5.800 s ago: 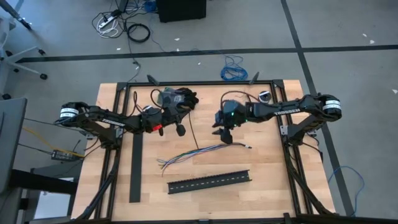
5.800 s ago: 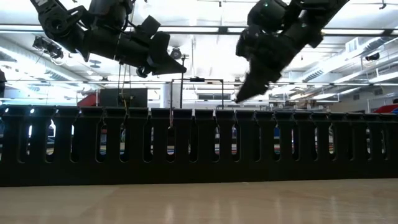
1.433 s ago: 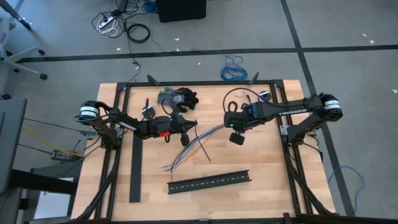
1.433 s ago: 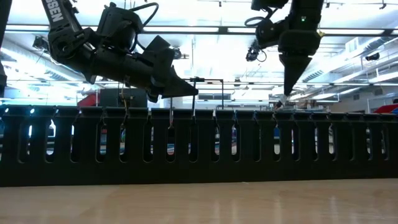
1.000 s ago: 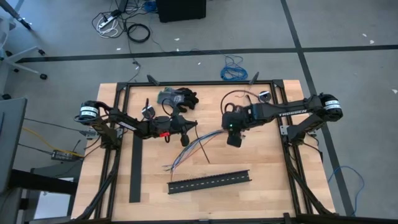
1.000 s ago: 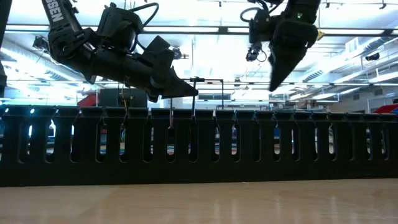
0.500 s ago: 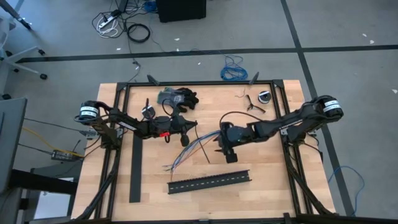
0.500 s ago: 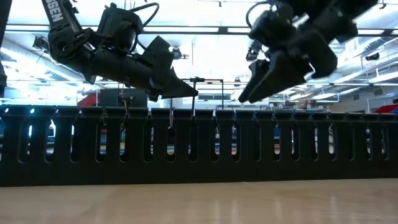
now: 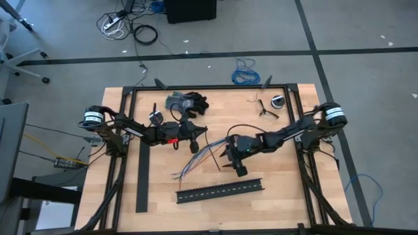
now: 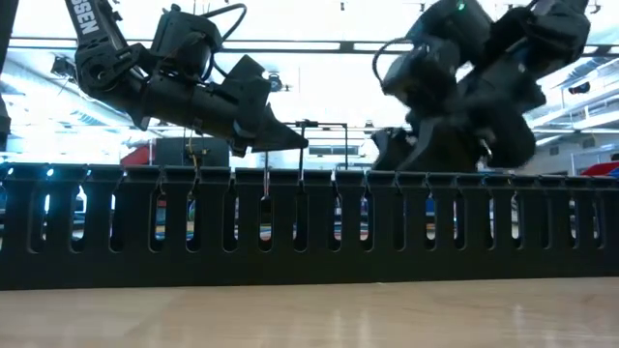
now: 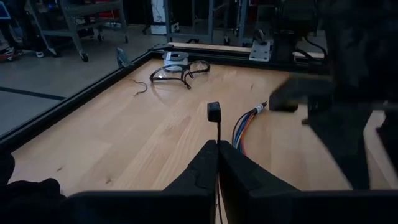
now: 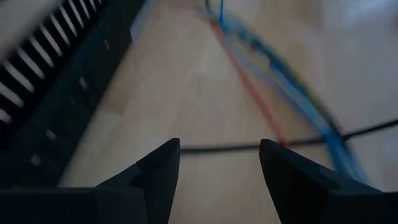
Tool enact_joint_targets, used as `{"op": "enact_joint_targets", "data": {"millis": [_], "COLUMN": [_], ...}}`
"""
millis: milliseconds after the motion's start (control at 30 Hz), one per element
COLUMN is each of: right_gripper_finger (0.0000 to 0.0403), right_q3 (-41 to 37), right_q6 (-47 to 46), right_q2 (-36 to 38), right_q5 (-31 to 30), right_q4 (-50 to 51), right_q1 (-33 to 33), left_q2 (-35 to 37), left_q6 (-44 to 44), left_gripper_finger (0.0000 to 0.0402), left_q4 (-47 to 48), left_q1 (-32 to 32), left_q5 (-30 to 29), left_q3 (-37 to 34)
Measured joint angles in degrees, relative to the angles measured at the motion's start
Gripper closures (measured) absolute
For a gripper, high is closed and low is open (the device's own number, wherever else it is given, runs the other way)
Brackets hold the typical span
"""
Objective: Ziptie cables
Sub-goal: Wrap the cables together using the black zip tie
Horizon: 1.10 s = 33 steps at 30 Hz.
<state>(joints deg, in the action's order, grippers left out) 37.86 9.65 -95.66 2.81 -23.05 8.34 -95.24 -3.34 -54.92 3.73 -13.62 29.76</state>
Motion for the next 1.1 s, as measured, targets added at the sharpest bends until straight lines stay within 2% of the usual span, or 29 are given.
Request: {"op": "enact_joint_targets", "data": {"millis": [133,300,600,833,1100], "right_gripper_finger": [0.0189,0.0195,0.0196,0.0193,0.0196], "right_q3": [2.4,4.2,4.4,4.4,4.4], "right_q6": [0.4,1.2,7.9,8.5,12.3], "right_q2": [-3.6,-4.6,-4.6,-4.6,-4.6], "right_q5": [-0.2,-0.6,-8.6,-9.6,-14.4], "right_q4": [-0.4,0.6,2.4,2.8,5.4], "right_q1": [0.0,0.8,4.5,6.3,6.6], "left_q2": [0.0,0.0,0.0,0.0,0.0], "left_q6": [-0.1,-0.1,0.0,0.1,0.1], "left_gripper_finger": [0.0401,0.0401,0.0401,0.0401,0.0401], "left_q4": [-0.3,-0.6,-1.0,-0.9,-0.9], "left_q1": [0.0,0.0,0.0,0.0,0.0], "left_q5": [0.0,-0.1,-0.1,-0.1,-0.1], "left_q3": [0.0,0.0,0.0,0.0,0.0]}}
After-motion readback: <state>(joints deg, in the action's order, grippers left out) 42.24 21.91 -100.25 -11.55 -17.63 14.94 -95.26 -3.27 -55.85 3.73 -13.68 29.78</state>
